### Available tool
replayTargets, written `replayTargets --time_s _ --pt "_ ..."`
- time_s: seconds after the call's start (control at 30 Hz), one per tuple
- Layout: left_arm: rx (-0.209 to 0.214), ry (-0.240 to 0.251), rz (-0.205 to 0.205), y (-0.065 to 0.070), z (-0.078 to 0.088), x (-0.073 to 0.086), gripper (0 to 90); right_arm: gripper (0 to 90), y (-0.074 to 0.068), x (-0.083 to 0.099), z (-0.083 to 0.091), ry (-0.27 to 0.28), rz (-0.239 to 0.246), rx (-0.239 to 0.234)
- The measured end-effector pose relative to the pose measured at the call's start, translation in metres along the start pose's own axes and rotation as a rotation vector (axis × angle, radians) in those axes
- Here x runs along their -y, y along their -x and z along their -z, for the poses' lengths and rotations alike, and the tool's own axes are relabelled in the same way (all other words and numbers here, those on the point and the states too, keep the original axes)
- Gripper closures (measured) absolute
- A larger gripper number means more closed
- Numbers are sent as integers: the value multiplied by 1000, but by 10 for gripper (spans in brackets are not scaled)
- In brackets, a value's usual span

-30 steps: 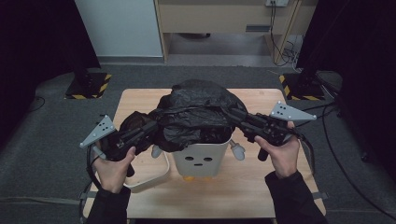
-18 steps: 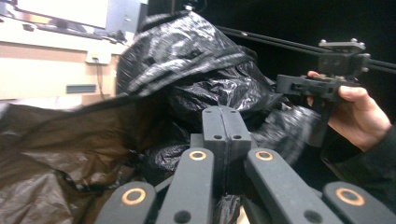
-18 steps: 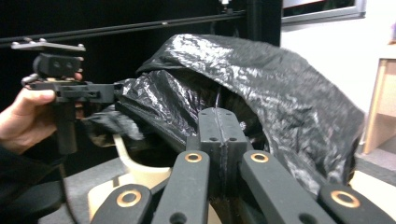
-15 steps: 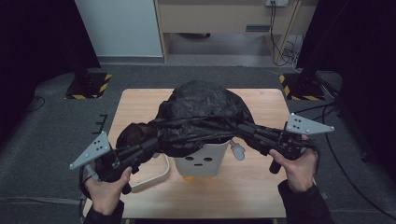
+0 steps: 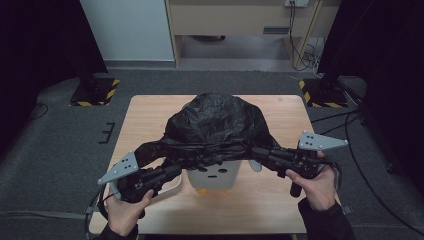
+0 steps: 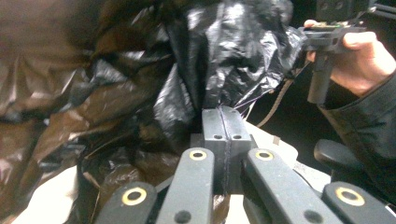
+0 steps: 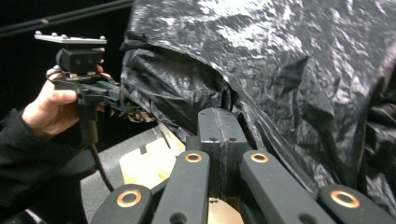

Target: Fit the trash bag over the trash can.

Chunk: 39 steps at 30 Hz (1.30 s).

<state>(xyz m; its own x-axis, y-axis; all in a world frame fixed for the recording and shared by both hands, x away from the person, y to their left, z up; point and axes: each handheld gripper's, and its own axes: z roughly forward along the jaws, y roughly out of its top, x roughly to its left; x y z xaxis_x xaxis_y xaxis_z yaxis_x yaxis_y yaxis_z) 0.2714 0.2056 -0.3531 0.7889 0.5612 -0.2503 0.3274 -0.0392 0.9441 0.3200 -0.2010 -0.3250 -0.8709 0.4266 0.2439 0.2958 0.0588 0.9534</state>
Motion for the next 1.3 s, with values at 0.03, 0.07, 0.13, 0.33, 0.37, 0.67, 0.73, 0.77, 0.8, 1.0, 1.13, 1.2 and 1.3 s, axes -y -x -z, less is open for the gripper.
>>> replayTargets --time_s 0.03,0.07,0.13,0.33,0.37,0.67,0.73,0.77,0.8,1.0,1.13,1.2,1.3 --pt "-21 -8 -7 -1 0 0 900 900 1 0 1 -8 -1 14" --pt "-38 -10 -8 -2 1 0 900 900 2 0 2 -13 7 40" --pt "-51 -8 4 -5 1 0 900 900 5 0 2 -35 31 103" --pt "-102 35 -25 -4 2 -5 743 900 12 5 -7 -35 85 151" --pt "-133 66 -57 0 7 -9 687 900 12 4 -6 -19 93 140" --pt "-261 189 -185 2 22 -30 385 774 3 -10 13 132 168 156" --pt "-291 193 -214 -1 21 -32 355 746 4 -13 16 156 181 180" --pt "-297 196 -223 -2 21 -33 342 721 5 -14 16 162 178 183" --pt "-304 200 -236 -4 22 -34 339 690 6 -15 17 168 183 188" --pt "-359 208 -279 -9 24 -39 312 602 6 -20 20 214 208 213" --pt "-368 197 -298 -9 21 -43 309 537 10 -20 14 182 231 224" --pt "-362 195 -298 -9 19 -45 309 503 11 -17 7 158 230 196" --pt "-346 185 -300 -10 14 -46 318 478 11 -16 -3 137 242 183"
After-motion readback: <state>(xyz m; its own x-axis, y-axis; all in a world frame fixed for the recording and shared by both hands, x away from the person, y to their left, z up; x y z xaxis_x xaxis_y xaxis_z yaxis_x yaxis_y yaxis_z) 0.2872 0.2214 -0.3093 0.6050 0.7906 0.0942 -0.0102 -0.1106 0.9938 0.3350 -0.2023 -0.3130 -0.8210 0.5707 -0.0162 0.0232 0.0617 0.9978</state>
